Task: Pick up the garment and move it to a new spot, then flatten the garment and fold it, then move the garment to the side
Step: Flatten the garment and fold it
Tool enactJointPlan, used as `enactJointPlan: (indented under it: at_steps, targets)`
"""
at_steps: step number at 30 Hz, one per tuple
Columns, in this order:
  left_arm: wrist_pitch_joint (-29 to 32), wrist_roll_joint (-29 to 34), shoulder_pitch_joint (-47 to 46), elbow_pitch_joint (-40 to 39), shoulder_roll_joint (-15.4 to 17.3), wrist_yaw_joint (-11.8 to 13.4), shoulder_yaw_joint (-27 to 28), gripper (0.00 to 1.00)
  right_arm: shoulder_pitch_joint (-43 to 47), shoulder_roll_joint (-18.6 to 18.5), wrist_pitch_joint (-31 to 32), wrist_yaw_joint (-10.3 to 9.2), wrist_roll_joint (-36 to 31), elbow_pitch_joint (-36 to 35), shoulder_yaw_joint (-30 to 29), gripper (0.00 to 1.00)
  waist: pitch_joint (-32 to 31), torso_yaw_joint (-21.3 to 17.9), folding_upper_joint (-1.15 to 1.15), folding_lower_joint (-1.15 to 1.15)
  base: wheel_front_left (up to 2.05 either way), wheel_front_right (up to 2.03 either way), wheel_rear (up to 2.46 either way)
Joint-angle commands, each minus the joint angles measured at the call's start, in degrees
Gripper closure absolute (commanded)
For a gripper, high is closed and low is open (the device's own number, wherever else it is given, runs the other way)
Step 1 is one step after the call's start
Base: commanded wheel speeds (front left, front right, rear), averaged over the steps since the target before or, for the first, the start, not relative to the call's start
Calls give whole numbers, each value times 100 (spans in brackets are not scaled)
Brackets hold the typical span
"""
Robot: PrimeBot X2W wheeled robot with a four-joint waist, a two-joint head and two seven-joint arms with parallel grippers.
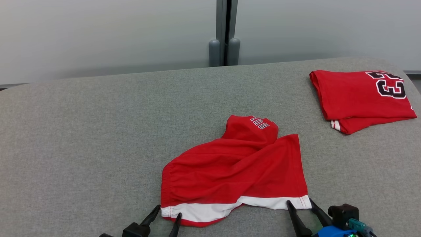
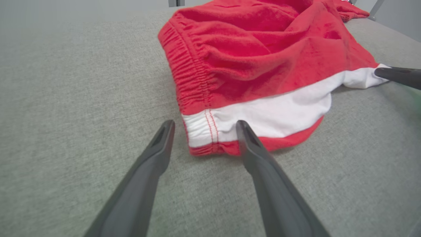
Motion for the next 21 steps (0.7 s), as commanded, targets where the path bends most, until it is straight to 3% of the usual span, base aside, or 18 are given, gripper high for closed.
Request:
enactJointPlan:
  at_steps: [1,21]
  targets:
    - [-25,-32,-98,33,15,-5,-32,0,-62,2,1,1,43,-5,21,0,4,-2,0,0,0,0,0]
    - [-25,-365,-681,471,109,-5,-671,0,-356,-24,0,1,186,-30,469,0,76,-72,0,0,0,0,0]
